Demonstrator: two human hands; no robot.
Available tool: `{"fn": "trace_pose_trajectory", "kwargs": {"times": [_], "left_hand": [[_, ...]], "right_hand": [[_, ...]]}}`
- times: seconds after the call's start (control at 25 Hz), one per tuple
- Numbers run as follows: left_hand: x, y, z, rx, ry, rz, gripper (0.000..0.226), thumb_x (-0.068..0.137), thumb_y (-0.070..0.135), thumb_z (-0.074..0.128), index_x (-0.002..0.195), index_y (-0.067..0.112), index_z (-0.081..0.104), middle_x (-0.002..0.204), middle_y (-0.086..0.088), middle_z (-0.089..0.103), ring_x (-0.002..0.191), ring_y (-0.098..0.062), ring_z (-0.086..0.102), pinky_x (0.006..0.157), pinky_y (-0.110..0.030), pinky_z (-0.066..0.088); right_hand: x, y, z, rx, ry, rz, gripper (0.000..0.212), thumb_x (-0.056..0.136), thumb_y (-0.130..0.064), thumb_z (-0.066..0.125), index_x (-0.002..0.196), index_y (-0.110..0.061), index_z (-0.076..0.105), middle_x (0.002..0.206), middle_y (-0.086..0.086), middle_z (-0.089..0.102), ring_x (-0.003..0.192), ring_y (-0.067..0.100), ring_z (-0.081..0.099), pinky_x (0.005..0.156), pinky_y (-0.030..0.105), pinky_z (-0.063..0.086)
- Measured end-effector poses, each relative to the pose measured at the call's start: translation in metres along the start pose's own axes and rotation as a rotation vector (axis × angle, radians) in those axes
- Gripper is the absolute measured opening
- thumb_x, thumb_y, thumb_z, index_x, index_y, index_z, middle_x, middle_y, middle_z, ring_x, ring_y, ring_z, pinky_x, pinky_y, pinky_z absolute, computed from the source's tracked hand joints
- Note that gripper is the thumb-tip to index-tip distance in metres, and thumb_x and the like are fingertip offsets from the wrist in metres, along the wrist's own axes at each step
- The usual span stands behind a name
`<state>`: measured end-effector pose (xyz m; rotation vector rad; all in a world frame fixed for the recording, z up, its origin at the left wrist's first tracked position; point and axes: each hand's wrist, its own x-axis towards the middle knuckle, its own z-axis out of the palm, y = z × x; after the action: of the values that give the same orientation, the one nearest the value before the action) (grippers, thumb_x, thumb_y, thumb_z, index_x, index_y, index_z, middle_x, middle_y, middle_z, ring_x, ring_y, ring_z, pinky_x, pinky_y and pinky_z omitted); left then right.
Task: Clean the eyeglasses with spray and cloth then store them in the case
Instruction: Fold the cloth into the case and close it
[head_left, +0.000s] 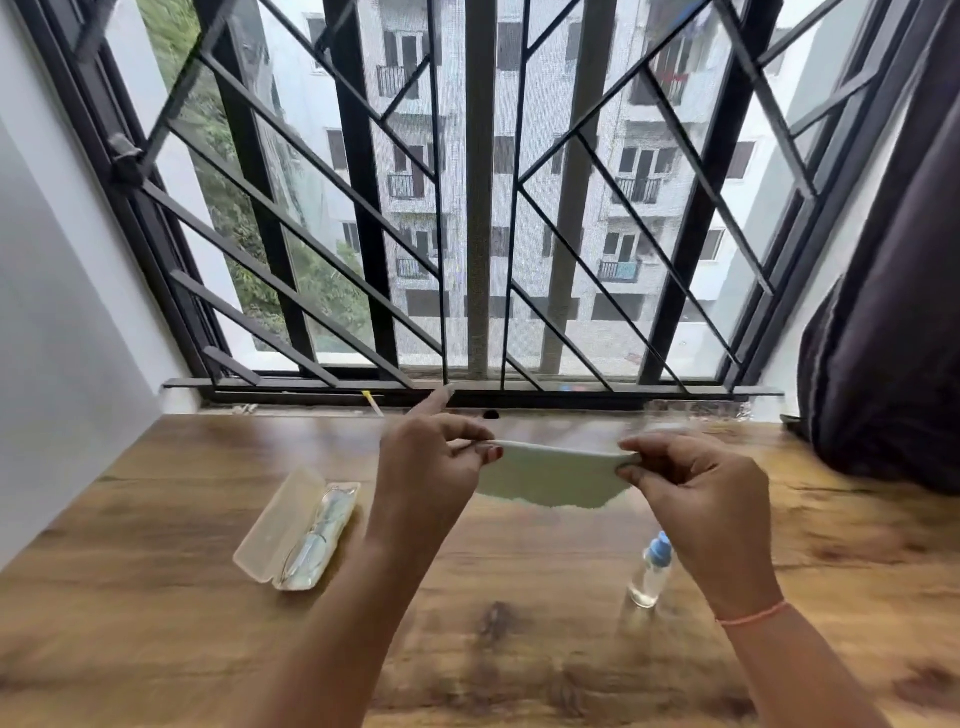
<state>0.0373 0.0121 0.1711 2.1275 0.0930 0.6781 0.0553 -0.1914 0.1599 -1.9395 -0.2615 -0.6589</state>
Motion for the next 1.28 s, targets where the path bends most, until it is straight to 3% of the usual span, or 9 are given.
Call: {"fn": "trace_pose_trajectory", "kwargs": {"times": [0.04,0.12,0.2,0.4,0.64,0.84,0.96,1.12,1.28], "left_hand": [[-0.001,-0.001,0.002,-0.030,0.022,-0.009,0.016,0.066,0.001,0.078,0.078,0.012,0.076,0.115,-0.004,0.066,0.104,-0.004,0.060,0.081,0.006,0.035],[-0.002,-0.004,0.004,-0.137,0.044,-0.039,0.016,0.064,0.003,0.080,0.075,0.014,0.076,0.089,0.013,0.070,0.078,0.009,0.063,0.075,-0.001,0.046],[-0.005,-0.005,0.004,-0.182,0.075,-0.031,0.013,0.065,0.009,0.081,0.073,0.019,0.076,0.075,0.020,0.068,0.070,0.007,0.064,0.067,-0.007,0.049],[-0.010,0.000,0.006,-0.069,0.223,0.101,0.013,0.068,0.001,0.076,0.075,0.012,0.076,0.074,0.016,0.066,0.076,0.011,0.061,0.070,0.000,0.041],[-0.017,0.009,0.010,-0.023,0.331,0.178,0.020,0.063,-0.006,0.078,0.076,0.009,0.076,0.075,0.008,0.067,0.082,-0.001,0.061,0.075,-0.002,0.044],[-0.008,0.003,0.006,0.003,0.276,0.234,0.025,0.060,-0.015,0.074,0.071,0.007,0.075,0.073,0.010,0.064,0.081,0.004,0.058,0.073,0.003,0.039],[-0.001,-0.006,0.004,0.037,0.235,0.269,0.025,0.060,-0.016,0.073,0.069,0.007,0.074,0.071,0.006,0.067,0.079,0.002,0.058,0.072,0.003,0.039],[0.011,-0.018,0.003,0.073,0.210,0.271,0.026,0.067,-0.017,0.067,0.079,0.005,0.074,0.074,-0.003,0.069,0.068,-0.003,0.059,0.072,0.004,0.037],[0.016,-0.028,0.000,0.138,0.179,0.289,0.025,0.071,-0.018,0.063,0.085,0.000,0.073,0.079,-0.007,0.064,0.072,-0.010,0.055,0.075,0.007,0.032]], "right_hand": [[0.002,0.001,0.002,0.003,-0.008,0.000,0.044,0.061,0.012,0.076,0.080,-0.027,0.070,0.072,-0.007,0.068,0.076,0.004,0.064,0.068,0.002,0.046],[0.007,0.003,0.004,0.023,-0.016,0.018,0.045,0.061,0.012,0.076,0.080,-0.028,0.070,0.074,-0.006,0.069,0.076,0.003,0.065,0.069,0.002,0.046],[0.009,0.005,0.004,0.051,-0.023,0.020,0.041,0.062,0.010,0.077,0.081,-0.026,0.071,0.076,-0.004,0.071,0.076,0.005,0.066,0.070,0.006,0.050],[0.015,0.005,0.000,0.049,-0.005,-0.062,0.030,0.064,0.006,0.078,0.080,-0.019,0.074,0.075,-0.004,0.071,0.074,0.010,0.066,0.071,0.014,0.053],[0.018,0.003,0.000,-0.029,0.022,-0.192,0.029,0.060,0.011,0.078,0.078,-0.011,0.075,0.073,-0.010,0.066,0.076,0.006,0.062,0.070,0.005,0.047],[0.022,0.003,0.011,-0.122,0.008,-0.198,0.028,0.066,0.013,0.073,0.080,-0.011,0.075,0.074,-0.005,0.068,0.069,0.008,0.064,0.071,0.008,0.048],[0.024,0.002,0.021,-0.170,-0.016,-0.197,0.028,0.069,0.016,0.067,0.082,-0.008,0.075,0.076,0.003,0.068,0.069,0.013,0.061,0.070,0.001,0.041],[0.028,0.002,0.031,-0.214,-0.085,-0.168,0.031,0.069,0.019,0.061,0.080,-0.006,0.074,0.077,0.009,0.065,0.074,0.018,0.055,0.070,-0.001,0.035],[0.024,0.000,0.038,-0.171,-0.135,-0.095,0.021,0.074,0.011,0.064,0.078,-0.009,0.072,0.080,0.005,0.064,0.078,0.019,0.059,0.072,0.016,0.043]]}}
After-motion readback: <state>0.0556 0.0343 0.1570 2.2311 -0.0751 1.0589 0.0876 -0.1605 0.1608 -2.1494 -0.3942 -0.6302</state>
